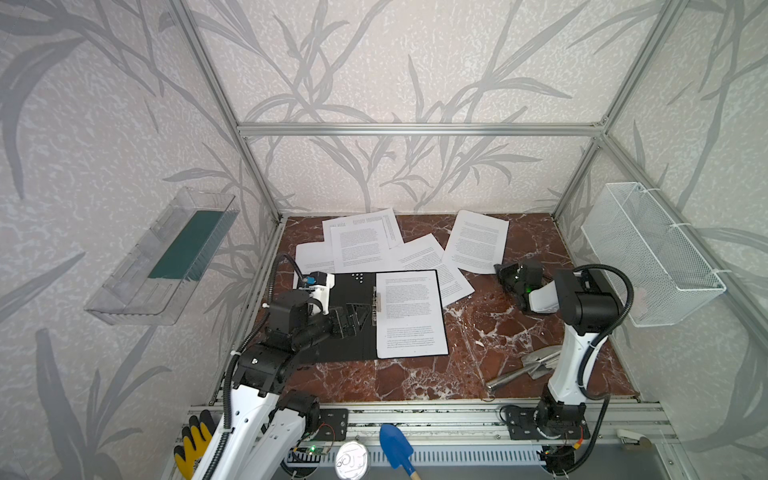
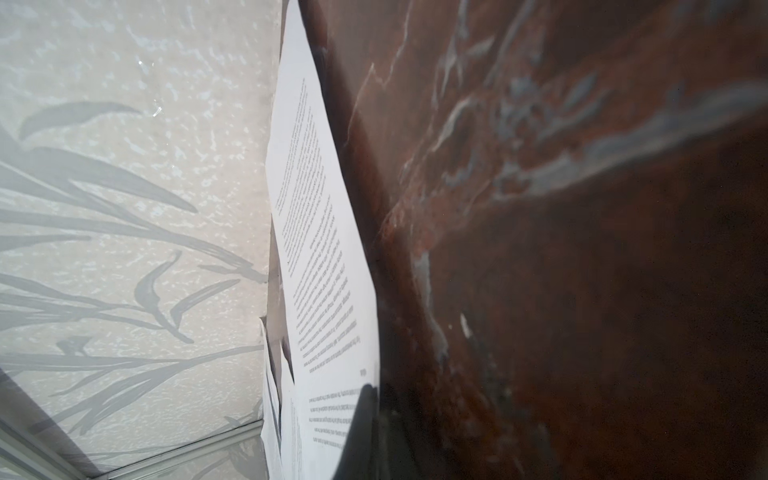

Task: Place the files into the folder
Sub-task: 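Pinch the loose sheet's edge with the right gripper and lift it, then carry the held sheet toward the black folder with the right gripper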

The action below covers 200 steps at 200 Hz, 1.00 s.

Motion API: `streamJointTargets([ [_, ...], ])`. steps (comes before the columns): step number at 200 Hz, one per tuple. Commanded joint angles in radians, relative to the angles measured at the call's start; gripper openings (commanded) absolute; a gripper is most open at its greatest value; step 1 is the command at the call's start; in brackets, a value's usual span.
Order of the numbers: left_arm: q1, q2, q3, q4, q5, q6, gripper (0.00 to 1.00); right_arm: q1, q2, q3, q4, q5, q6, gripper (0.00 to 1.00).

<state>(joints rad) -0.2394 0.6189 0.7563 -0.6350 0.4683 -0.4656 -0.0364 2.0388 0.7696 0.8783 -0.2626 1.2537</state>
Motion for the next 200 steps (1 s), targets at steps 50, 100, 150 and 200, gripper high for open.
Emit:
streamJointTargets([
  [50, 0.014, 0.004, -0.011, 0.017, 0.019, 0.01, 0.99, 0.113, -0.354, 0.026, -0.315, 0.024, -0.097, 0.0],
  [100, 0.014, -0.01, -0.012, 0.024, 0.037, 0.009, 0.99, 0.26, -0.476, 0.162, -0.496, 0.056, -0.144, 0.0],
  [150, 0.014, -0.008, -0.013, 0.026, 0.038, 0.01, 0.99, 0.375, -0.409, 0.39, -0.56, 0.022, -0.123, 0.0],
  [200, 0.017, -0.002, -0.013, 0.023, 0.031, 0.009, 0.99, 0.441, -0.419, 0.421, -0.499, -0.099, -0.077, 0.0],
])
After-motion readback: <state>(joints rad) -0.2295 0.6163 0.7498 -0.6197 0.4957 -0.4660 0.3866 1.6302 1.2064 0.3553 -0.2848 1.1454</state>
